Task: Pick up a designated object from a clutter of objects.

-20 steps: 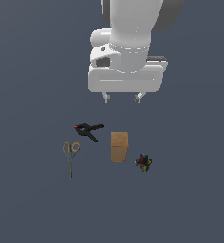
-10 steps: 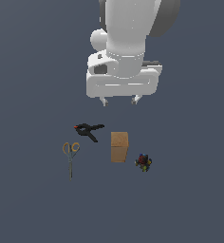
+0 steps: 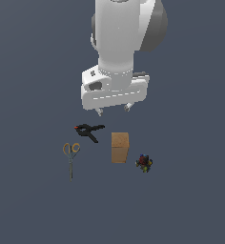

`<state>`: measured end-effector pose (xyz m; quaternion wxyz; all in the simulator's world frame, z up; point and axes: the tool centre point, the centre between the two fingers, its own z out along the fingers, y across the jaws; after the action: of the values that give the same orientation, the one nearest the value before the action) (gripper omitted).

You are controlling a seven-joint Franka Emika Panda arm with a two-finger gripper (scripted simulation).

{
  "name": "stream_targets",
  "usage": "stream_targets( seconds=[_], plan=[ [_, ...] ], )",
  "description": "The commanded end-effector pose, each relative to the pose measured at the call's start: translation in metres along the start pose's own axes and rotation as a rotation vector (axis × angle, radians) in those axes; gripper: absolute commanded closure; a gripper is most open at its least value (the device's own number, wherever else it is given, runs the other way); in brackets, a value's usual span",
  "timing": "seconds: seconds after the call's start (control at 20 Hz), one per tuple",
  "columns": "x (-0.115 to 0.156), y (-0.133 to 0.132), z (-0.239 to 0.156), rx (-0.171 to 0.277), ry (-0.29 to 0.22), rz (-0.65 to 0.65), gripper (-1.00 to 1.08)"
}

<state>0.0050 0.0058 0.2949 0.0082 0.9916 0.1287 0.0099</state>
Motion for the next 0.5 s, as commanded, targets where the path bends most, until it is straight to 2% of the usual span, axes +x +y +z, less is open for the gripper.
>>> stream_targets(
  seconds=[0.0,0.45],
  plan=[
    [-0.003,0.006,0.012,0.004,0.0,-0.047,-0.92],
    [-0.015,0.028,0.053,0.016,0.001,-0.216,-0.92]
  ],
)
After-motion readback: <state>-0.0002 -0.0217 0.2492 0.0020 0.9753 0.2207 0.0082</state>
